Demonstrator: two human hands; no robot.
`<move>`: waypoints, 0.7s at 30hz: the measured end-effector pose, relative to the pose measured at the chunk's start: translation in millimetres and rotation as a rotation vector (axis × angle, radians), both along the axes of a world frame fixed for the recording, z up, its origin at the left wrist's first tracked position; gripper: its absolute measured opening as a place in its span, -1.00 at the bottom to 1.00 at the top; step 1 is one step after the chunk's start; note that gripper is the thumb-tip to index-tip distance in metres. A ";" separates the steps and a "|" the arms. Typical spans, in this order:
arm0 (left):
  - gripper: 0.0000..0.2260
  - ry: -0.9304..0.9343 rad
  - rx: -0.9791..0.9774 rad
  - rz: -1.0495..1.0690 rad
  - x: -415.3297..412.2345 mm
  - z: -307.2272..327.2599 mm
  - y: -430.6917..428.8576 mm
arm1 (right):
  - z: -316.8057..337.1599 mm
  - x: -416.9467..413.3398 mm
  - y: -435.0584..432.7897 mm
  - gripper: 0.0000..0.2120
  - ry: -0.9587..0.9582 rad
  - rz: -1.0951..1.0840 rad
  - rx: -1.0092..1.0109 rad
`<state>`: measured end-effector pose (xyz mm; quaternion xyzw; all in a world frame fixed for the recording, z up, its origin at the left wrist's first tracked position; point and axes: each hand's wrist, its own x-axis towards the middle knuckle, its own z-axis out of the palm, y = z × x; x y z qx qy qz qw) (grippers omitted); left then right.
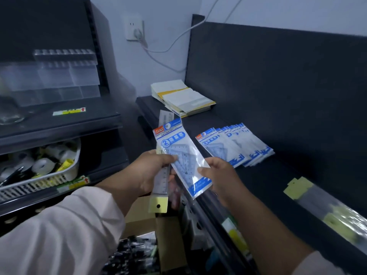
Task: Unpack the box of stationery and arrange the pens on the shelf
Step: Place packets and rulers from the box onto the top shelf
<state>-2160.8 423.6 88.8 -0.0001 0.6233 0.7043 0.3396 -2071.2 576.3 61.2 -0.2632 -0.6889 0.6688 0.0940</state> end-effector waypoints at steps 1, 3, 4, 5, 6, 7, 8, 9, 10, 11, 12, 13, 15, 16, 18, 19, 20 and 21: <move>-0.93 0.010 -0.021 -0.023 -0.3 1.9 6.1 | -0.6 -0.3 10.1 -0.90 0.011 -0.036 -0.011; -0.89 -0.003 -0.060 -0.030 -1.3 4.8 16.2 | -2.4 -3.3 31.1 -0.87 0.027 -0.131 -0.015; -0.86 -0.023 -0.069 -0.013 -1.7 5.8 19.7 | -3.8 -5.4 42.3 -0.87 0.029 -0.179 0.009; -0.85 -0.037 -0.074 0.010 -2.4 6.5 22.2 | -6.2 -8.2 54.1 -0.87 0.028 -0.218 0.045; -0.85 -0.047 -0.074 0.029 -2.1 7.7 23.9 | -9.5 -11.4 65.9 -0.88 0.021 -0.248 0.086; -0.84 -0.047 -0.076 0.039 -2.2 8.1 24.7 | -13.7 -14.9 77.4 -0.88 0.008 -0.268 0.129; -0.84 -0.040 -0.072 0.039 -2.0 8.3 24.8 | -18.6 -18.4 87.6 -0.87 -0.018 -0.280 0.176; -0.84 -0.024 -0.069 0.027 -2.8 7.7 24.6 | -23.4 -21.6 96.0 -0.85 -0.049 -0.289 0.218; -0.84 -0.004 -0.065 0.006 -3.3 7.3 24.2 | -27.7 -24.6 102.0 -0.81 -0.083 -0.292 0.254; -0.83 0.019 -0.068 -0.023 -4.3 6.8 23.6 | -30.8 -26.8 106.2 -0.75 -0.108 -0.291 0.290; -0.82 0.042 -0.077 -0.051 -4.8 6.7 23.1 | -32.9 -28.9 109.0 -0.70 -0.127 -0.284 0.329; -0.82 0.068 -0.097 -0.067 -6.5 6.3 22.7 | -32.4 -30.2 110.4 -0.66 -0.137 -0.269 0.374; -0.84 0.116 -0.138 -0.079 -8.9 6.5 22.9 | -27.9 -31.7 109.8 -0.63 -0.162 -0.234 0.463; -0.86 0.136 -0.155 -0.089 -8.7 7.2 23.5 | -25.0 -31.8 109.3 -0.62 -0.182 -0.225 0.517; -0.88 0.181 -0.199 -0.129 -10.0 7.6 25.3 | -16.8 -30.4 107.3 -0.62 -0.169 -0.233 0.653; -0.88 0.212 -0.227 -0.164 -11.0 7.6 26.3 | -12.0 -29.2 106.3 -0.63 -0.119 -0.239 0.684; -0.89 0.249 -0.260 -0.212 -11.3 7.8 27.5 | -5.8 -27.4 104.9 -0.65 -0.049 -0.243 0.635; -0.90 0.309 -0.307 -0.275 -11.6 7.8 28.8 | 2.6 -24.1 102.4 -0.67 0.019 -0.239 0.514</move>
